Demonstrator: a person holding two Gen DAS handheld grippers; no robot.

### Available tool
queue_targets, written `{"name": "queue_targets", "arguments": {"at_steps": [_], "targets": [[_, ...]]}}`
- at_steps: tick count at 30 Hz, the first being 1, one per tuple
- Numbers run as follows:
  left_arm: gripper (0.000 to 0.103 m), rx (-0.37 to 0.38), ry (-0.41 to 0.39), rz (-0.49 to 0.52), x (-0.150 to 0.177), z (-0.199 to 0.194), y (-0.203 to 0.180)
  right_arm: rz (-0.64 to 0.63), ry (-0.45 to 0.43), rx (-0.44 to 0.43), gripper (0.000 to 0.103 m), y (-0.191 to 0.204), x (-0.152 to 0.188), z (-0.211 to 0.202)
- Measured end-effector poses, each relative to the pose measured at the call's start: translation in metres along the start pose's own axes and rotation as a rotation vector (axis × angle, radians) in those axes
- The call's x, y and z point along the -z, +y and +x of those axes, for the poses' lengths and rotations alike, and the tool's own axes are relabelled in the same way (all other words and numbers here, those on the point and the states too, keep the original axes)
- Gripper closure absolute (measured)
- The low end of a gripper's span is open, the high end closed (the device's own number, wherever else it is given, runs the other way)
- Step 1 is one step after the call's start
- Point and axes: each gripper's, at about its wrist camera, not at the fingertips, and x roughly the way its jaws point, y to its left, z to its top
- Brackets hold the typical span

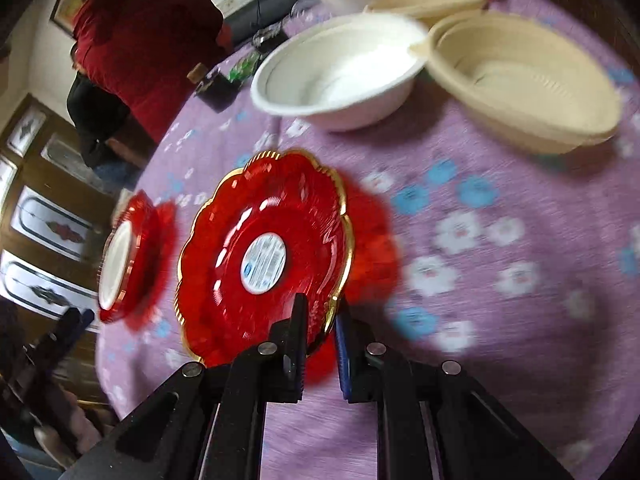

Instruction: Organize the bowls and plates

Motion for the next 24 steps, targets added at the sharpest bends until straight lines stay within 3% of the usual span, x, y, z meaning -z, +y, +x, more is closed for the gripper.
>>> {"name": "queue_targets", "arguments": {"at_steps": [5, 8, 18, 21, 24], "targets": [[0.021, -0.008, 0.08, 0.087, 0.001, 0.036, -0.041, -0.065, -0.086, 0.058, 0.083, -0.001, 0.001, -0.009], [0.021, -0.023, 0.115, 0.115, 0.002, 0.056, -0.057, -0.06, -0.1, 0.04, 0.078, -0.004, 0.0, -0.008], [0.024, -0.075, 0.184, 0.195, -0.004, 0.115, -0.092, -0.022, -0.099, -0.005, 0.078, -0.013, -0.004, 0.003], [0.037, -0.079, 0.194, 0.194, -0.007, 0.126, -0.095, -0.016, -0.092, -0.009, 0.078, -0.016, -0.005, 0.007], [0.067, -0.107, 0.173, 0.221, -0.007, 0.133, -0.099, -0.02, -0.104, -0.016, 0.078, -0.017, -0.006, 0.009]]}}
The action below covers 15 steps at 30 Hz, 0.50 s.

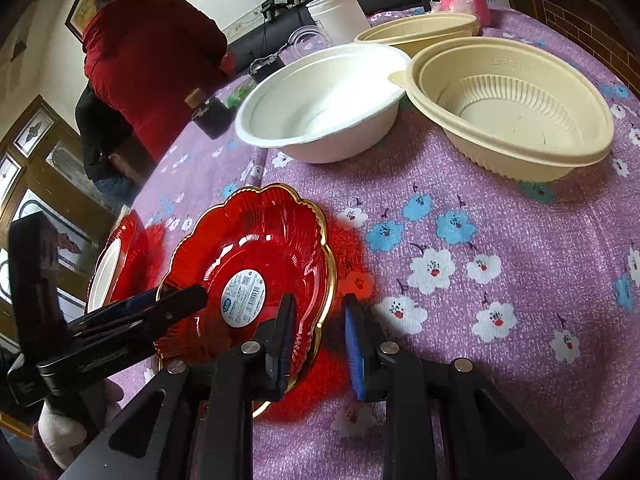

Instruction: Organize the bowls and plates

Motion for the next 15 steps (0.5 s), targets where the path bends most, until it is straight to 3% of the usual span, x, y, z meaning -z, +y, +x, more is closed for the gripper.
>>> {"name": "queue_targets", "arguments": {"at_steps": [1, 2, 6, 15], "targets": [[0.075, -0.017, -0.002, 0.011, 0.0, 0.0, -0.002, -0.003, -0.003, -0.002, 0.078, -0.001, 0.0, 0.0], [0.076, -0.018, -0.008, 0.019, 0.0, 0.0, -0.003, -0.005, -0.005, -0.003, 0.078, -0.001, 0.0, 0.0], [0.08, -0.019, -0.014, 0.003, 0.003, -0.007, -0.003, -0.045, -0.011, 0.018, 0.078, 0.005, 0.001, 0.001], [0.081, 0.0, -0.13, -0.051, 0.014, -0.061, 0.017, -0.088, -0.05, -0.003, 0.083, 0.033, 0.001, -0.018]]}}
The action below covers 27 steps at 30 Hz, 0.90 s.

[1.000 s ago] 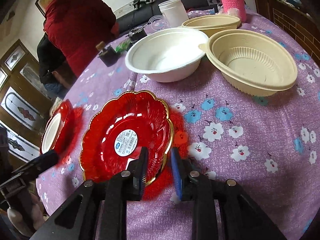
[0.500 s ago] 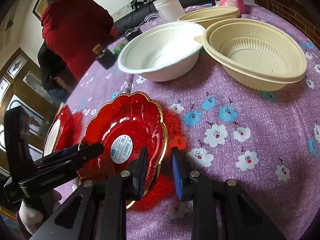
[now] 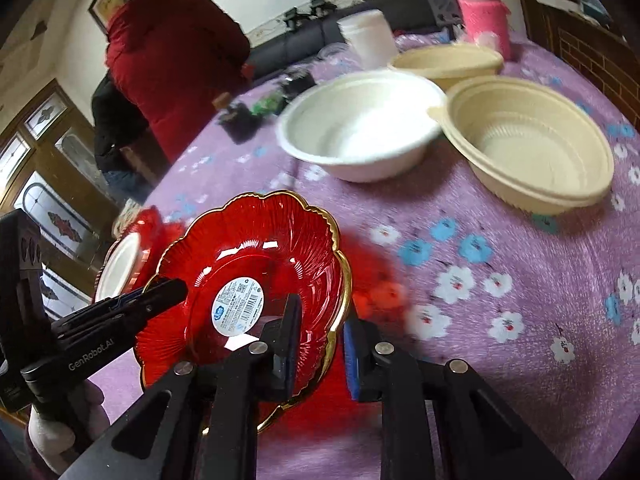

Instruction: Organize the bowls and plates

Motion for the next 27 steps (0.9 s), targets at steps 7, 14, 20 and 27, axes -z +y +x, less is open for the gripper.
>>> {"name": "queue_targets", "arguments": {"at_steps": [7, 14, 20, 27], "targets": [[0.081, -0.036, -0.071, -0.09, -0.007, -0.045, 0.058, -0.099, -0.012, -0.052, 0.082, 0.065, -0.017, 0.001], [0.081, -0.164, -0.127, -0.204, -0.013, -0.072, 0.141, -0.25, 0.0, -0.117, 0.082, 0.161, -0.034, 0.036], [0.081, -0.244, -0.105, -0.269, -0.011, -0.064, 0.198, -0.312, 0.059, -0.143, 0.082, 0.217, -0.038, 0.09], [0.08, -0.261, -0.07, -0.312, 0.0, -0.047, 0.229, -0.333, 0.118, -0.113, 0.082, 0.235, -0.032, 0.133]]}}
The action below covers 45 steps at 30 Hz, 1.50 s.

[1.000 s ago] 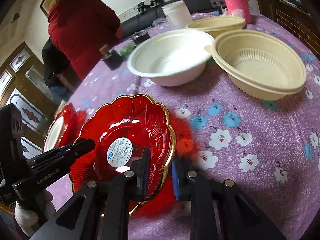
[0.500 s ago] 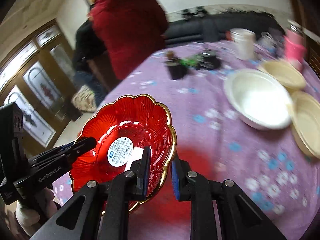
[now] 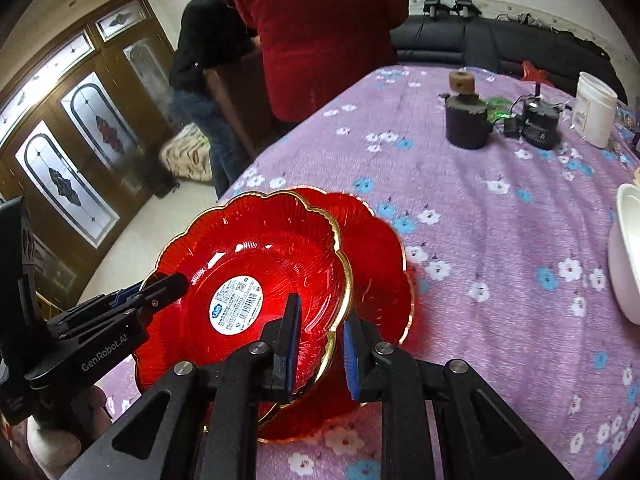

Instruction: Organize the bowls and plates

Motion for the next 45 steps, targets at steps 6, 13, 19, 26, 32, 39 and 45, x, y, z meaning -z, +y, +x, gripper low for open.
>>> {"name": "queue_targets", "arguments": {"at_steps": [6, 13, 19, 26, 32, 39, 45], "targets": [[0.075, -0.02, -0.009, 0.036, 0.001, 0.009, -0.005, -0.028, 0.002, 0.036, 0.082, 0.001, 0.0, 0.008], [0.051, 0.013, -0.009, 0.032, 0.001, 0.003, -0.006, -0.062, -0.033, 0.08, 0.082, 0.007, 0.002, 0.007], [0.041, 0.01, -0.044, -0.005, 0.001, -0.014, 0.0, -0.07, -0.106, 0.109, 0.074, 0.009, 0.002, -0.006], [0.03, 0.075, -0.118, -0.096, 0.012, -0.054, 0.005, -0.021, -0.183, 0.096, 0.064, -0.007, 0.006, -0.041], [0.027, 0.162, -0.134, -0.072, 0.024, -0.078, -0.021, 0.022, -0.194, 0.101, 0.058, -0.032, 0.029, -0.063], [0.026, 0.244, -0.1, 0.0, 0.043, -0.086, -0.068, 0.136, -0.183, 0.137, 0.058, -0.084, 0.061, -0.083], [0.026, 0.288, -0.062, 0.058, 0.059, -0.081, -0.099, 0.33, -0.215, 0.195, 0.059, -0.155, 0.077, -0.11]]}}
